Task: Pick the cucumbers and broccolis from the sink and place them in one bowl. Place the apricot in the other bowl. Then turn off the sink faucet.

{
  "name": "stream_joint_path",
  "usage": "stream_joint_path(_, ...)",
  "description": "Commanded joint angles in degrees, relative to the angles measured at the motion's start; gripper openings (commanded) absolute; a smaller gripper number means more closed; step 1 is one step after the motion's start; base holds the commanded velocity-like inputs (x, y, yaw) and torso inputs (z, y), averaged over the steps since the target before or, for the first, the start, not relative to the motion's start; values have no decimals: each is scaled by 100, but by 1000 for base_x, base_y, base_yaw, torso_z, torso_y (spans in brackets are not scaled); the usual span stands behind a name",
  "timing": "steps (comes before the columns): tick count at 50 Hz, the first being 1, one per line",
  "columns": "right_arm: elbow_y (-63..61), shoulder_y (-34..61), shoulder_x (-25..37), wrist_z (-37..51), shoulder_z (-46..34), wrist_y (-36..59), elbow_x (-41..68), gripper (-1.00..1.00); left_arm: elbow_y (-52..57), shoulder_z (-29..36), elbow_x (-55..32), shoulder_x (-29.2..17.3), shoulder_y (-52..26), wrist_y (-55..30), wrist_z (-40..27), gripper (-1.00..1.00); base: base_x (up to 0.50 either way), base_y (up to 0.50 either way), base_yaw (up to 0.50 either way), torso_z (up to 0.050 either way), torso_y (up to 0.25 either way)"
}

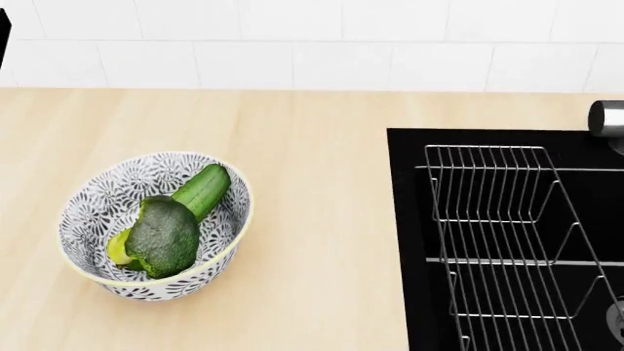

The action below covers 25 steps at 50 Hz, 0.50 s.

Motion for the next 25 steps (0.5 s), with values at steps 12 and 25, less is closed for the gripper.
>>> stream_joint_path(12,185,397,-13,-182,-235,2,-100,100,77,-77,229,37,-256,-67,230,100,0,0,0,43,-164)
stream_joint_path(25,173,403,140,-179,-94,-90,-19,100,57,-92,134,43,-419,-21,119,100,0,0,0,18,-45)
